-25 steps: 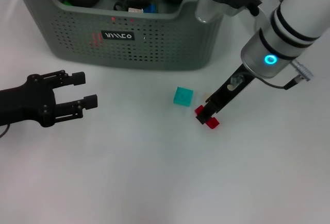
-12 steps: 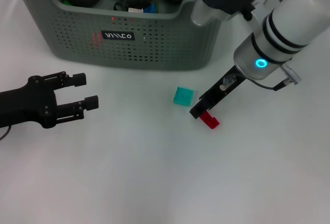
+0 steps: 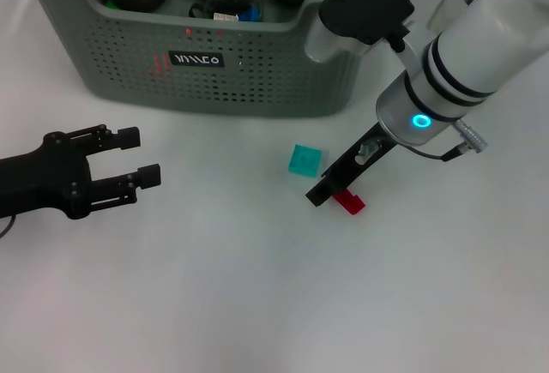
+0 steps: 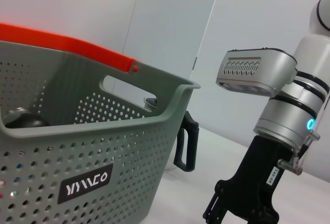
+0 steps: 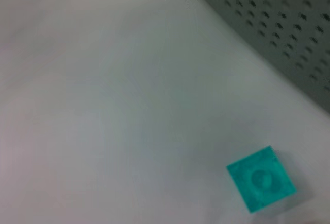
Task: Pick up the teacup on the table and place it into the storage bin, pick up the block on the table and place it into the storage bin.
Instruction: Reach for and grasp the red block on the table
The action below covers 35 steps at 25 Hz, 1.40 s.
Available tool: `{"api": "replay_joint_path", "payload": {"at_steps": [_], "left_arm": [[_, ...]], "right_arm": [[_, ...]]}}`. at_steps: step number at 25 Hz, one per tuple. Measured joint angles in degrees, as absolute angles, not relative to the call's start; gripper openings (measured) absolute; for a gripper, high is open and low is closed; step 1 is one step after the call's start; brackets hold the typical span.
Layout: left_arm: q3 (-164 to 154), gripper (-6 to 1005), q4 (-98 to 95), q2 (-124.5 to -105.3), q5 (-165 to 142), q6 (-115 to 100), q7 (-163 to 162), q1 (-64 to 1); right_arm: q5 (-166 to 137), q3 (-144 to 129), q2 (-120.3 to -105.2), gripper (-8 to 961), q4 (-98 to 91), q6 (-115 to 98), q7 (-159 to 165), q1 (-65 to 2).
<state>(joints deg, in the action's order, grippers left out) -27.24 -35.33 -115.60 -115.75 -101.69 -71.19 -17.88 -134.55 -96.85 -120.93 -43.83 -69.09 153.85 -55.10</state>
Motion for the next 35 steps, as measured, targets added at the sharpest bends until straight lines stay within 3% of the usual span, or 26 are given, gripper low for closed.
{"api": "replay_joint_path", "payload": {"at_steps": [35], "left_arm": [[-27.16,726,-35.33,-115.76,-115.32,-101.51,-71.1,-17.61]], "right_arm": [[-131.61,-101.94,-120.44,676,-43.02,-66.88,143.47,-54.88]]}}
